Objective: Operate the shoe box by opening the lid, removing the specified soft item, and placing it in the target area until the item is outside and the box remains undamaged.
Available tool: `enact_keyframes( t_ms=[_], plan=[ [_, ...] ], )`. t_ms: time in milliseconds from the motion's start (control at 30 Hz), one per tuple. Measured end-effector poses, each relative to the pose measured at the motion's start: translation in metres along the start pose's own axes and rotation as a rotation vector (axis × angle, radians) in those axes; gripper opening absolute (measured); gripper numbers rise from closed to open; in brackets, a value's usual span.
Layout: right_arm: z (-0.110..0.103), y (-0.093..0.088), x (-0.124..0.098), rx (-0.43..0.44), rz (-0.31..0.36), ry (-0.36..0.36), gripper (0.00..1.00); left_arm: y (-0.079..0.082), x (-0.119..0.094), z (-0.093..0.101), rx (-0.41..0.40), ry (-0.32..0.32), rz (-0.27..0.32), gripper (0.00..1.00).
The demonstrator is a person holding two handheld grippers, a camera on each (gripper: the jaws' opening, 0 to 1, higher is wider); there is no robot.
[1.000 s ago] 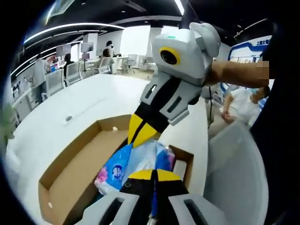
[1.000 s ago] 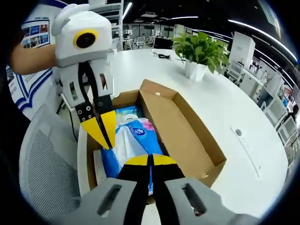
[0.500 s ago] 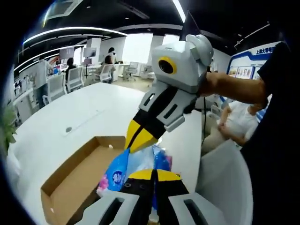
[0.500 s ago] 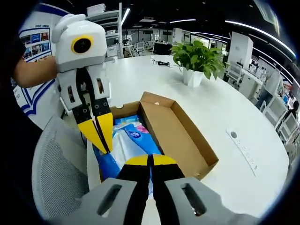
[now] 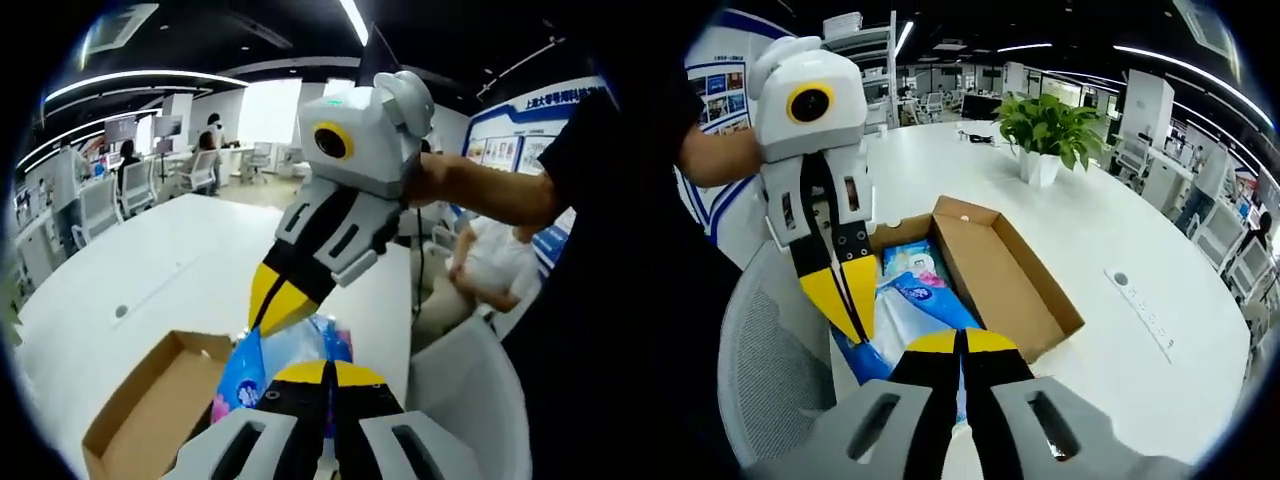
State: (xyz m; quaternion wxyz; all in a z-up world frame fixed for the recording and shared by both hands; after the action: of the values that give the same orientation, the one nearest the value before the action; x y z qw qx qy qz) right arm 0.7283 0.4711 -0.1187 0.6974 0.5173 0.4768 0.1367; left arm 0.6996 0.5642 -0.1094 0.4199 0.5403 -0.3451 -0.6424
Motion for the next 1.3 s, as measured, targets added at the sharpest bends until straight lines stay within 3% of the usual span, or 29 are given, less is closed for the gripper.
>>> enact_keyframes(
  t_ms=[467,1300],
  plan=[
    [0.019,-0.028,-0.044,0.056,-0.02,-0.029,0.0,0.017,0.055,0.012,0.025,-0.084,0.016,0.0],
    [0.064,-0.076,-0.101,0.107,-0.033,-0.059,0.0,0.042,0.148,0.021,0.062,-0.181,-0.007,0.0]
  ],
)
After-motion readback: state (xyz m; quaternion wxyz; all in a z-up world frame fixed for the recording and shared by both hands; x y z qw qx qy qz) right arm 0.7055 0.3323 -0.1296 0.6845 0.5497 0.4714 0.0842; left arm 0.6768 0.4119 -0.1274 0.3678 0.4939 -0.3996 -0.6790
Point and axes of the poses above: the point that each gripper's makers call its tool centre point, and the gripper's own axes: x roughly forward along the fingers, z roughly to its right, y roughly out of its top, the point moved 6 cm from there along -x, roughly backward along the fingers, and after that the axes turned 8 degrees about z, right-handed, at the moved point
